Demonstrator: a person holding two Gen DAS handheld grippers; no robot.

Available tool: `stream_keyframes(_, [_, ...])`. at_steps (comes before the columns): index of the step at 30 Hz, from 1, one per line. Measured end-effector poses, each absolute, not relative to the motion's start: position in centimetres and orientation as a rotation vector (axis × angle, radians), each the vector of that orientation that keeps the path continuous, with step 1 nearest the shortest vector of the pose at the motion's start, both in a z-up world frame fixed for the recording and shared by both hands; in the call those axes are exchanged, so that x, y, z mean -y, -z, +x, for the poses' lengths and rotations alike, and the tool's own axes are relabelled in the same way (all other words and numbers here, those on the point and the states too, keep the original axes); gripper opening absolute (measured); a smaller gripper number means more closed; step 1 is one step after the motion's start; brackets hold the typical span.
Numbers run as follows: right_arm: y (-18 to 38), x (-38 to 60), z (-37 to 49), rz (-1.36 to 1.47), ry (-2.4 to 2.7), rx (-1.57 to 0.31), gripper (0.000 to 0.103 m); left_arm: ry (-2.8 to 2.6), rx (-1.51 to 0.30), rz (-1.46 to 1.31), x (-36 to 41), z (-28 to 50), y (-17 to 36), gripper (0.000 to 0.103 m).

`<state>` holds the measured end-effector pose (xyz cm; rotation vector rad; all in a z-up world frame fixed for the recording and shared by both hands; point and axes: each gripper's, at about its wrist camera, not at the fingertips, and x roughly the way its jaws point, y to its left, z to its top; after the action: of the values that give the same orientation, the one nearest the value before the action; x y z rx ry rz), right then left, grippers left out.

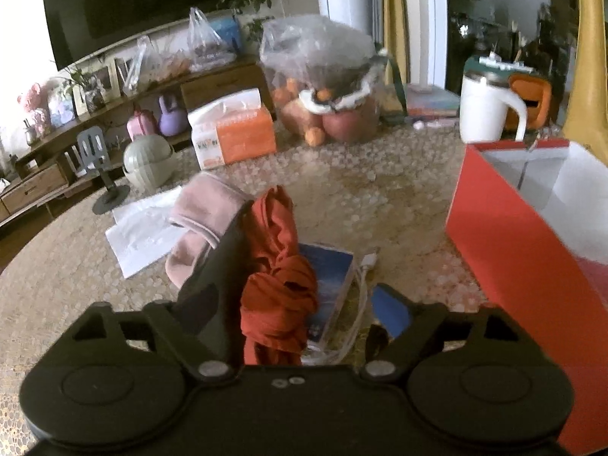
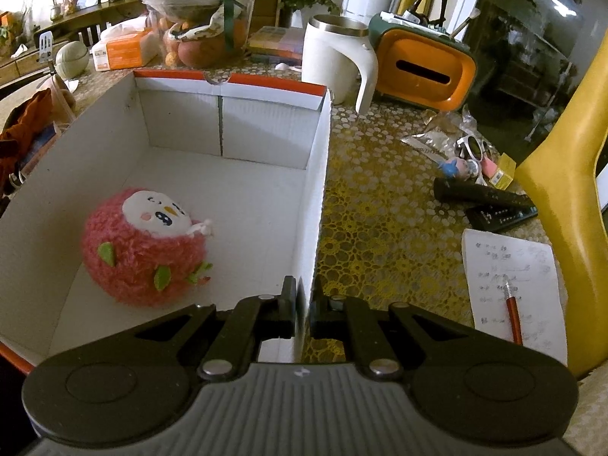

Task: Organize objects
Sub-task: 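Move the left gripper back to the orange-red cloth and grasp it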

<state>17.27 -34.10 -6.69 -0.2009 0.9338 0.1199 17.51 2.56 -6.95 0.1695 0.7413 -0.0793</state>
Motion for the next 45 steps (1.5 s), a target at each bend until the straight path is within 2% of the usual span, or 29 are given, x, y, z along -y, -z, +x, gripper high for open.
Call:
stream_keyframes(4, [7.2, 34.1, 17.3, -0.193, -0.124, -0.951, 0.006, 0.046, -0.754, 0.199, -2.8, 18.3, 7.9, 0.085])
stream_keyframes(6, [7.4, 34.1, 17.2, -0.193, -0.125, -0.955, 0.006, 0.030, -0.766, 0.199, -3.0, 18.7, 8.2, 0.081])
stream_keyframes(8, [7.5, 34.2, 17.3, -0.191, -0.125, -0.956, 0.006, 0.023, -0.775, 0.193, -3.3, 19.1, 8.4, 0.073])
stream_keyframes(12, [7.6, 34.2, 17.4, -0.190, -0.128, -0.958, 0.006, 0.020, -0.778, 0.176, -3.5, 19.3, 8.6, 0.066])
stream_keyframes(17, [7.7, 34.2, 17.5, -0.189, -0.127, -0.962, 0.006, 0.021, -0.770, 0.179, -3.5, 19.1, 8.4, 0.047])
stream_keyframes(23, [7.7, 34.2, 17.5, -0.189, -0.127, -0.961, 0.006, 0.018, -0.768, 0.149, -4.2, 18.6, 7.7, 0.045])
stream_keyframes(28, [7.8, 34.3, 17.5, -0.190, -0.127, -0.960, 0.006, 0.058, -0.750, 0.124, -4.4, 17.4, 6.7, 0.052])
stream_keyframes(32, [7.8, 34.3, 17.5, -0.191, -0.127, -0.961, 0.006, 0.103, -0.716, 0.134, -3.6, 16.2, 5.9, 0.061])
stream_keyframes(43, [8.1, 34.1, 17.5, -0.195, -0.127, -0.973, 0.006, 0.070, -0.738, 0.237, -2.5, 17.6, 7.5, 0.057])
stream_keyframes(45, [8.2, 34.1, 17.6, -0.198, -0.126, -0.975, 0.006, 0.049, -0.751, 0.252, -2.6, 18.0, 8.0, 0.051])
